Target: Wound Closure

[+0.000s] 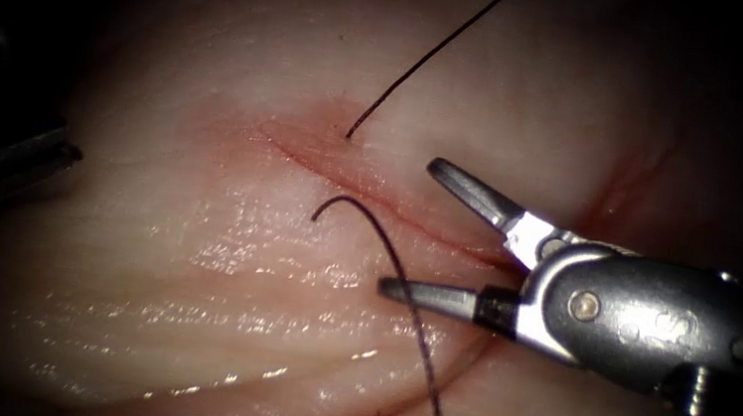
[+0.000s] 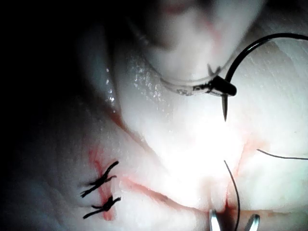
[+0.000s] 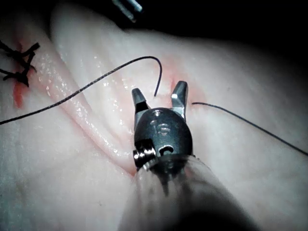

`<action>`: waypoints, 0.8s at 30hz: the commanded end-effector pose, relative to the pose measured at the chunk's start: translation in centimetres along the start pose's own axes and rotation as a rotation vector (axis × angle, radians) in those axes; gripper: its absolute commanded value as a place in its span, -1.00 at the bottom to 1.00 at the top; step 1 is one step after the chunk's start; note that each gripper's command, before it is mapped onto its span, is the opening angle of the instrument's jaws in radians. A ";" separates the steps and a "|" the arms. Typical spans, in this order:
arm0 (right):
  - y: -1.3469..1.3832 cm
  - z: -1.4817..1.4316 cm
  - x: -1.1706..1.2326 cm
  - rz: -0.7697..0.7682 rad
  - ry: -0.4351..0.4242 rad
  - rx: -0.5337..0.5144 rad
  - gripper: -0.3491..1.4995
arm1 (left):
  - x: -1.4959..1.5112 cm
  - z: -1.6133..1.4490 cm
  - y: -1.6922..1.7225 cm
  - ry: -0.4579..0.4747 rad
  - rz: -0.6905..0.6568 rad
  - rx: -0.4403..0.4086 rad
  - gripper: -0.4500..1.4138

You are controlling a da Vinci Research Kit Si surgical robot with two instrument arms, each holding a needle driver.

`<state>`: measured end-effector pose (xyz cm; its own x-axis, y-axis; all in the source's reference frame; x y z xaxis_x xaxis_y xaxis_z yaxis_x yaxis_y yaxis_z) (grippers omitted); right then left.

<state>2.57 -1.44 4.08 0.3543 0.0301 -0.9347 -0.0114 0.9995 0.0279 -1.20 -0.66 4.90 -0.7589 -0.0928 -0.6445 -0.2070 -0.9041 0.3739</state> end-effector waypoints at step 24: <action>-0.02 0.56 -0.25 0.052 -0.022 0.031 -0.42 | 0.10 0.15 0.11 0.009 0.000 -0.013 -1.00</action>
<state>2.93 -1.49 4.48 0.3761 0.0842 -0.9227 -0.0027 0.9960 0.0898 -1.33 -0.71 4.92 -0.7539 -0.0962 -0.6499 -0.1986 -0.9095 0.3651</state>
